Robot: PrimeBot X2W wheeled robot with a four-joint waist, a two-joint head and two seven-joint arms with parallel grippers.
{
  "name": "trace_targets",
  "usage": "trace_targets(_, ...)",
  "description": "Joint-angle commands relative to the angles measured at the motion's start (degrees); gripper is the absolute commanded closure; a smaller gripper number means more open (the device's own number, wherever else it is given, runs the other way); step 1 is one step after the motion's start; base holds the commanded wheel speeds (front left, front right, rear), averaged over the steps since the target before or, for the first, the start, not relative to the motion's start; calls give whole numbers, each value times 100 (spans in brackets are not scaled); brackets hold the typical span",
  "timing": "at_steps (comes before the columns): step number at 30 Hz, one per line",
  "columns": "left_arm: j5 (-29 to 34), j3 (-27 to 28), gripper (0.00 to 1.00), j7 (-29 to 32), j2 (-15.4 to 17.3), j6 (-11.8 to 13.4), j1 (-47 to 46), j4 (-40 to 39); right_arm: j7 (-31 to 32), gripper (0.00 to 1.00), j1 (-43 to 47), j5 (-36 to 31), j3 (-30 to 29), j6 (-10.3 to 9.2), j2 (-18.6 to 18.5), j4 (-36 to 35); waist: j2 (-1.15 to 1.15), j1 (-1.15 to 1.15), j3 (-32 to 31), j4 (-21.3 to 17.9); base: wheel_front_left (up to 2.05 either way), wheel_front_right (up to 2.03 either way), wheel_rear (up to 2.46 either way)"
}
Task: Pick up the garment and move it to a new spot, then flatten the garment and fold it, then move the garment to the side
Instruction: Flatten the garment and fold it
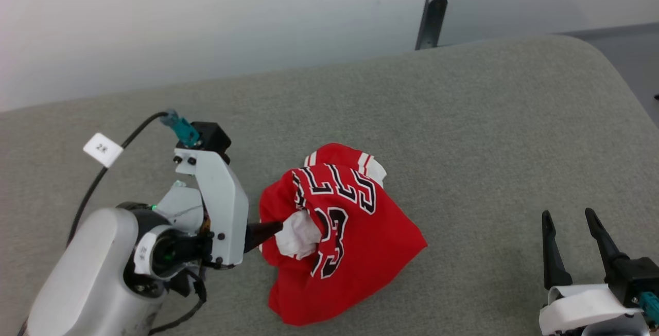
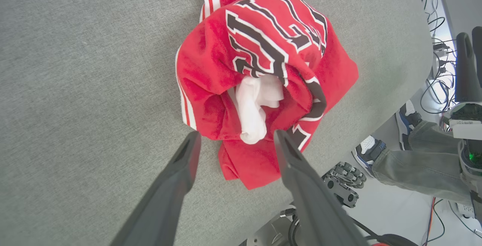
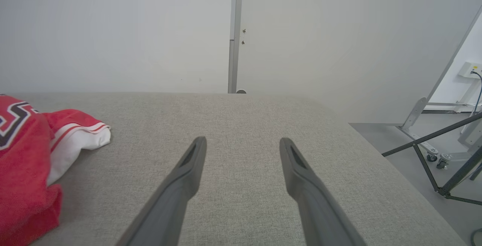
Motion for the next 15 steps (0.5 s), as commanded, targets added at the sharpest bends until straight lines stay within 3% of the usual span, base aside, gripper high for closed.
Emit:
trace_targets(1,47,-35,0,12,-29,-18,-87,43,-5,0,-81,65,25,0,18,3,0,0,142,-133,0,0,0)
trace_targets(15,193,-385,0,93,-103,-168,-319,492,-5,0,-189,192,61,0,18,20,0,0,368,-281,0,0,0)
